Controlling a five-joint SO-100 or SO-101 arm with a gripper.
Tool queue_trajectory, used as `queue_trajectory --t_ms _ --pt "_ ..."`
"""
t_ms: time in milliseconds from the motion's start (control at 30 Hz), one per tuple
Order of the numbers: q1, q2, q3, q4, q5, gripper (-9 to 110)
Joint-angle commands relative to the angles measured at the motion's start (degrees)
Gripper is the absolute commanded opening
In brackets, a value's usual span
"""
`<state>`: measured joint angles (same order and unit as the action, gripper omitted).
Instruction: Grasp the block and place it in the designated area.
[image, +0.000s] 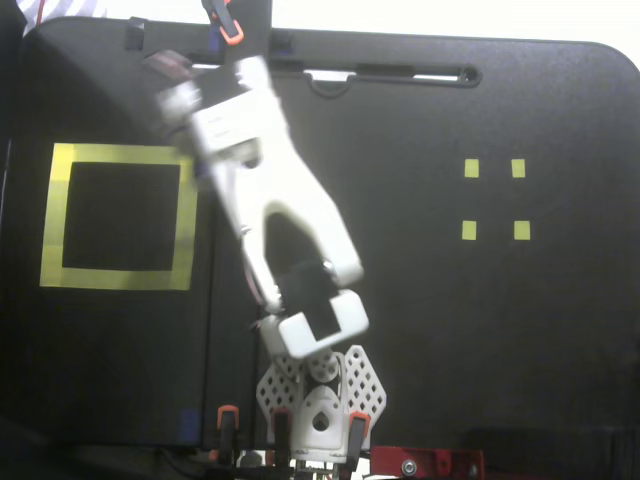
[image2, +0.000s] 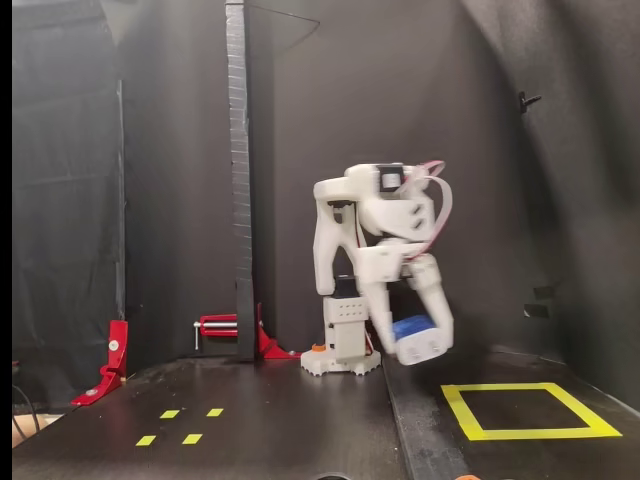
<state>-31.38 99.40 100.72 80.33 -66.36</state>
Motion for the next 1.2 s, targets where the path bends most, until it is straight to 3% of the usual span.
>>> queue_trajectory --t_ms 0,467,1167 --pt "-3.7 -0.7 -2.6 1.0 3.6 20" --pt "-14.2 -6.5 -10.2 4.0 14.8 20" --pt "-15.8 -17.1 -13.4 -0.4 20.7 20"
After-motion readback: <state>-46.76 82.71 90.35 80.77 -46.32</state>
